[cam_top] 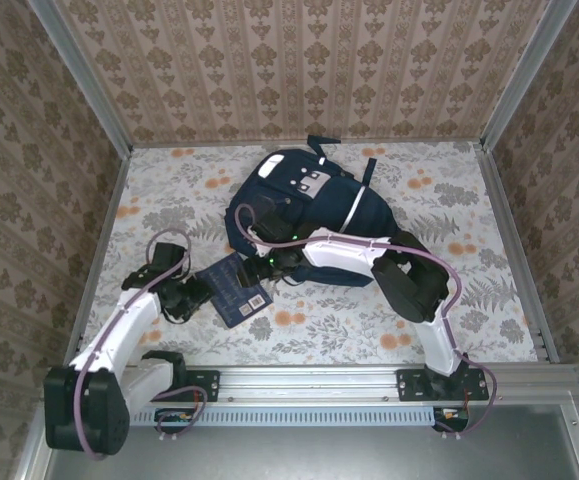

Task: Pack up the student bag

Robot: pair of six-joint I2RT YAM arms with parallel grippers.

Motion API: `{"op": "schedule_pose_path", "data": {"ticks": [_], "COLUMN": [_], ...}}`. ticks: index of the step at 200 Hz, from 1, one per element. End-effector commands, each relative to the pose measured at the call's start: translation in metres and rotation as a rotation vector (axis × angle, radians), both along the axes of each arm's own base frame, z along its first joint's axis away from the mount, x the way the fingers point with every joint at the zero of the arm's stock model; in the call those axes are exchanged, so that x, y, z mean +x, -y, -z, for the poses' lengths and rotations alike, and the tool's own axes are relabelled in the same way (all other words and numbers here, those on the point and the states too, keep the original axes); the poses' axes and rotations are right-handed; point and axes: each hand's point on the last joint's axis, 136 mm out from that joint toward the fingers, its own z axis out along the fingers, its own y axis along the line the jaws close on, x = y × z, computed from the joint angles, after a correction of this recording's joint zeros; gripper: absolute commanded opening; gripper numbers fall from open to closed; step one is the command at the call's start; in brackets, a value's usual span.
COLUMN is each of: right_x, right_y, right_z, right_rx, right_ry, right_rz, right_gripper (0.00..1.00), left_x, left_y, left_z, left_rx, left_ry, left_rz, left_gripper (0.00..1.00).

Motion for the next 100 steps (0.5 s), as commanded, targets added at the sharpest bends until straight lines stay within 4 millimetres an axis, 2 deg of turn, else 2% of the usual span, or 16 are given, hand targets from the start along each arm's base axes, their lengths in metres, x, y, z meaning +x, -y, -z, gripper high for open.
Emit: {"op": "schedule_pose_path", "data": {"ticks": [1, 53, 77, 100], "right_x": [0.0, -0.001, -0.01, -0.019], "right_y": [0.001, -0.011, -0.027, -0.043], "right_z": [0.023, 0.04, 0.034, 0.017], "right_rx": [-0.071, -0.075, -0.017, 0.053], "right_ry": [-0.01, -0.059, -0.102, -0.136], "right_rz": [-0.013, -0.032, -0.079, -0.124], "right_gripper": [0.7, 0.59, 0.56, 0.55], "left_x": [0.015, 0.017, 0.012, 0.008], "left_y": [0.011, 0.014, 0.016, 0.02], "left_z": [0.008, 0.029, 0.041, 0.051], "left_rx": [-0.078, -0.104, -0.112, -0.13], "left_ry": [0.017, -0.01, -0.052, -0.076], "left_rz": [-0.015, -0.048, -0.052, -0.058], "left_gripper": [0.4, 0.3, 0.22, 0.17]}}
